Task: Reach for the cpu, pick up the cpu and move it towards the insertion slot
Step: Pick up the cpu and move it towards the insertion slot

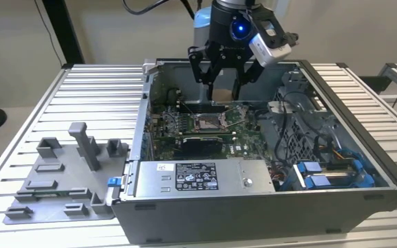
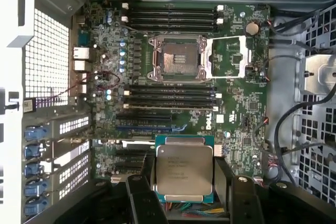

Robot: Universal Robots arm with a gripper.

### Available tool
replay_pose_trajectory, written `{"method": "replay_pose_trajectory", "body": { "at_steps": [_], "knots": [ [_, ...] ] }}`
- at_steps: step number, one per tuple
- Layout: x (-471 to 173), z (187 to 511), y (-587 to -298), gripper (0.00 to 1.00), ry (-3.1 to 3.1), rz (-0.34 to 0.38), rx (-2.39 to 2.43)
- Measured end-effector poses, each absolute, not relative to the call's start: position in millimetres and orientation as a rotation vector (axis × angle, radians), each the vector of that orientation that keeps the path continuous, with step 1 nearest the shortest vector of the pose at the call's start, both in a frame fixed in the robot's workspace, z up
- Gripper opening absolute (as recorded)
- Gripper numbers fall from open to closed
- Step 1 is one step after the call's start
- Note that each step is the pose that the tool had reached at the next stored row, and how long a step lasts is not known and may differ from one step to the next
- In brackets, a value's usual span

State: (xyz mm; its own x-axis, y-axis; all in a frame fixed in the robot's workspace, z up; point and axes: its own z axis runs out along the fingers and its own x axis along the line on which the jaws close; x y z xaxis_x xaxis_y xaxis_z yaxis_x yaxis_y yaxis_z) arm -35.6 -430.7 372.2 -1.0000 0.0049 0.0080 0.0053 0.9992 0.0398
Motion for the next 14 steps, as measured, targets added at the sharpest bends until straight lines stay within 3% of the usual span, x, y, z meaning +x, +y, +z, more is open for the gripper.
{"method": "replay_pose_trajectory", "body": {
  "at_steps": [14],
  "knots": [
    [-34.9,370.3,-420.3,0.0,-3.133,-0.062,-0.008]
  ]
}}
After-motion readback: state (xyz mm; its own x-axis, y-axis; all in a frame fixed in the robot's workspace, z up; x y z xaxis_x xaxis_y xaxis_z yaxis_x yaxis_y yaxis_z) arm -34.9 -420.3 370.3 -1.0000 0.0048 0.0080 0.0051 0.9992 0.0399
